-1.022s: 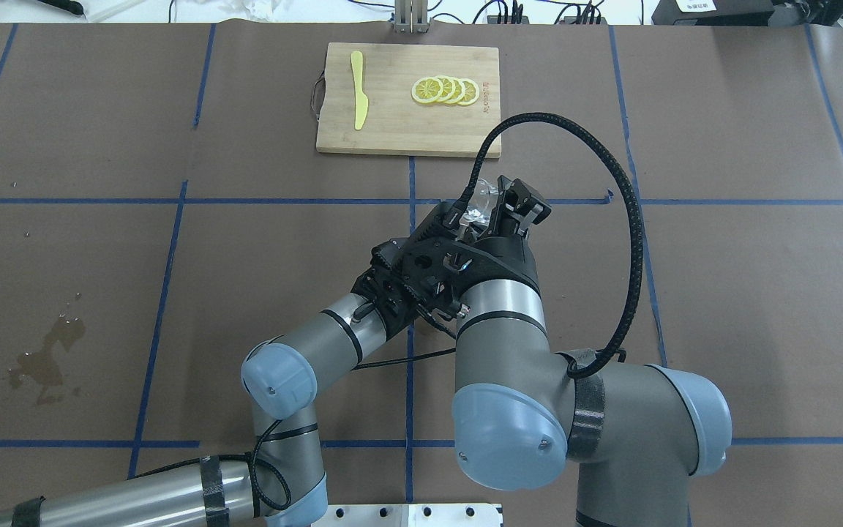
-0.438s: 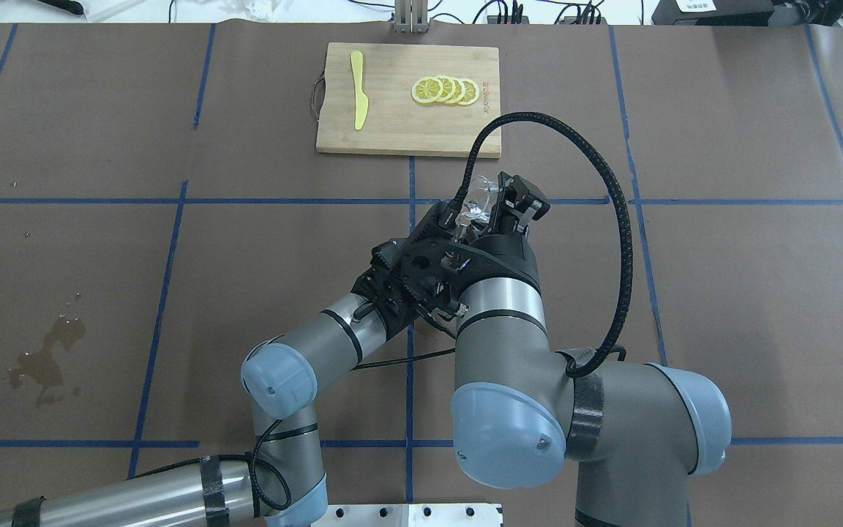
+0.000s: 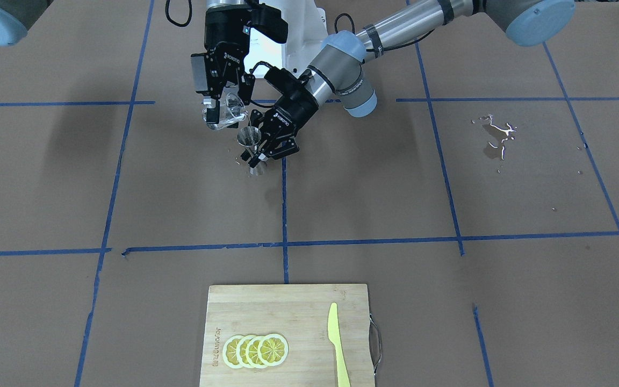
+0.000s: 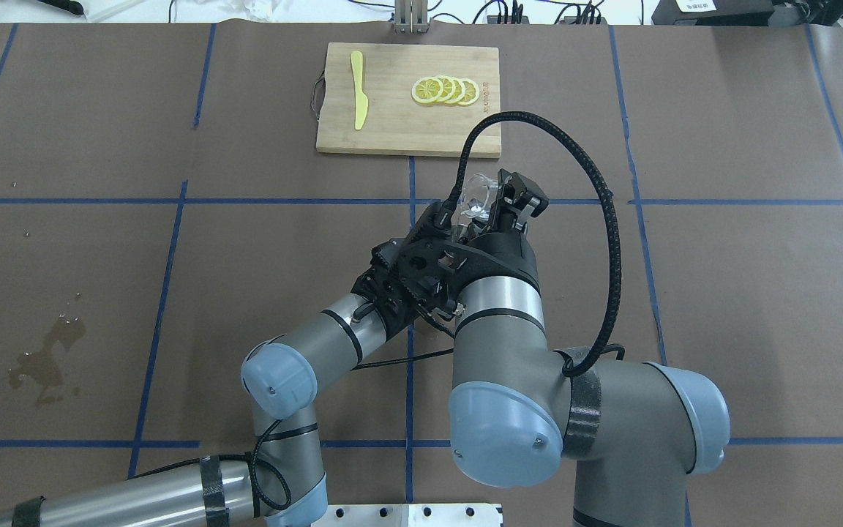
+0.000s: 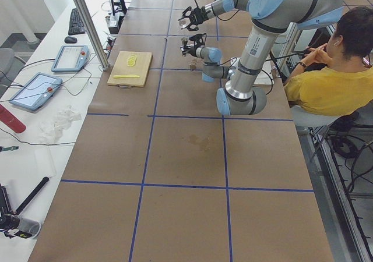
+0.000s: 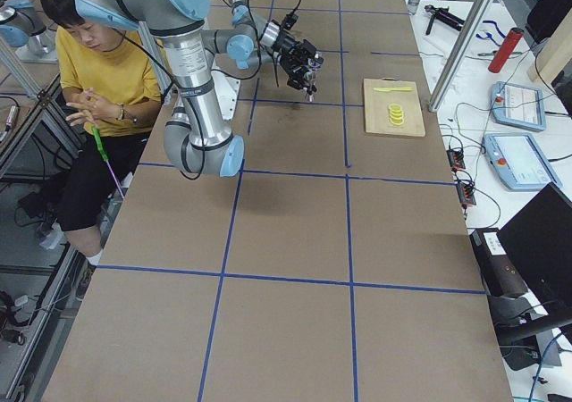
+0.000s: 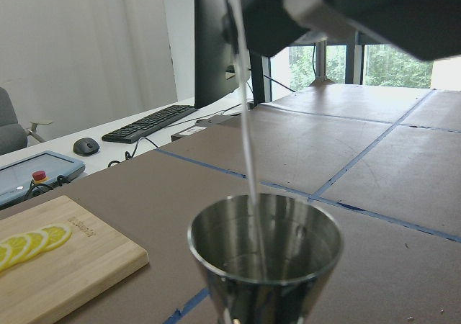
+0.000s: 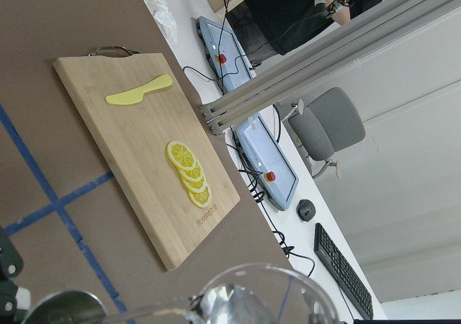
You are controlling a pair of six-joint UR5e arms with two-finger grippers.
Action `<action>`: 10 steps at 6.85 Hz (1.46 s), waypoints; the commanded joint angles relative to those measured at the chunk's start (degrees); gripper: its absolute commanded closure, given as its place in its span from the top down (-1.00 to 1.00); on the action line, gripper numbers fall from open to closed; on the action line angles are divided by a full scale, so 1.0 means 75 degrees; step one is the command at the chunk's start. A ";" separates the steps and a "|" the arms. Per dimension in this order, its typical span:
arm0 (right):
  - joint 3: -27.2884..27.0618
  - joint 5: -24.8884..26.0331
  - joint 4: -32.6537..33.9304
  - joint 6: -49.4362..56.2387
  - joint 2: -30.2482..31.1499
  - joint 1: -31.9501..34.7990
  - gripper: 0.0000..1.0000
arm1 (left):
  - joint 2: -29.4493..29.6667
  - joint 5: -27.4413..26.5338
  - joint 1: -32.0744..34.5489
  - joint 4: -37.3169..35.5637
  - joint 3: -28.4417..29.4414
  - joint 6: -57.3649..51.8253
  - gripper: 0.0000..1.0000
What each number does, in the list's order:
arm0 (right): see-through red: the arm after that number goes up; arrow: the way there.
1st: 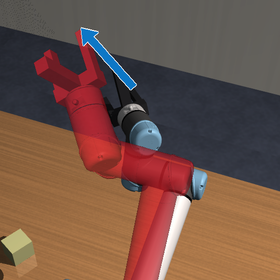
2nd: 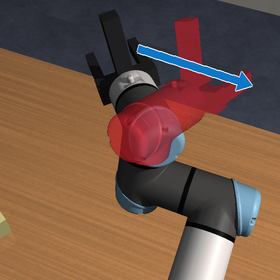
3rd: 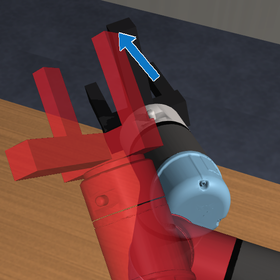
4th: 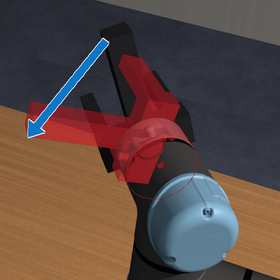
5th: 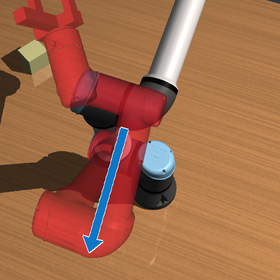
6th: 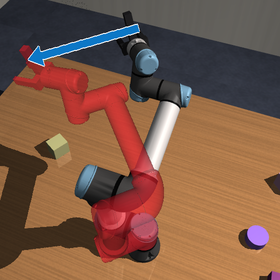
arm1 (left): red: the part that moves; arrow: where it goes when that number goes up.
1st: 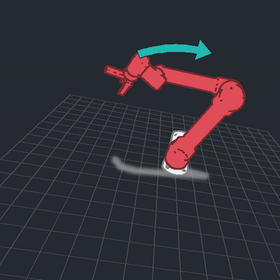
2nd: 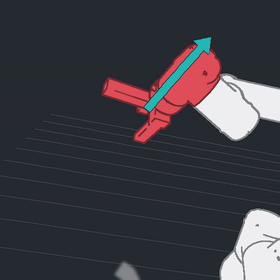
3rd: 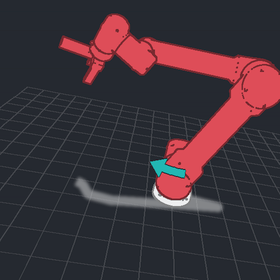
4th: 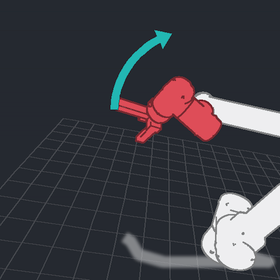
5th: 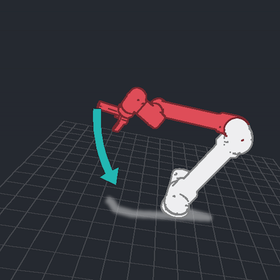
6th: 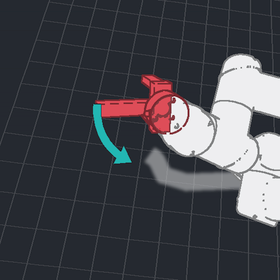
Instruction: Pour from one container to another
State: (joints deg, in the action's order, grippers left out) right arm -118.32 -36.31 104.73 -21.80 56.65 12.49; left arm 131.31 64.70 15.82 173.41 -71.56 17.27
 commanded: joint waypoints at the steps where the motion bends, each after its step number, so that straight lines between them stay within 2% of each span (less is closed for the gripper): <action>1: 0.0002 0.0129 0.0144 0.0095 -0.0030 0.0011 -1.00 | 0.0000 0.0011 0.0000 0.0000 0.0002 0.0007 -1.00; 10: 0.0037 0.0341 0.0180 0.0552 -0.0042 0.0058 -1.00 | 0.0047 0.0011 -0.0012 0.0000 -0.0010 0.0018 -1.00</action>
State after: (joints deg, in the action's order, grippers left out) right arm -118.15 -33.76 106.08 -17.73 56.30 12.89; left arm 131.44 64.77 15.80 173.41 -71.63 17.42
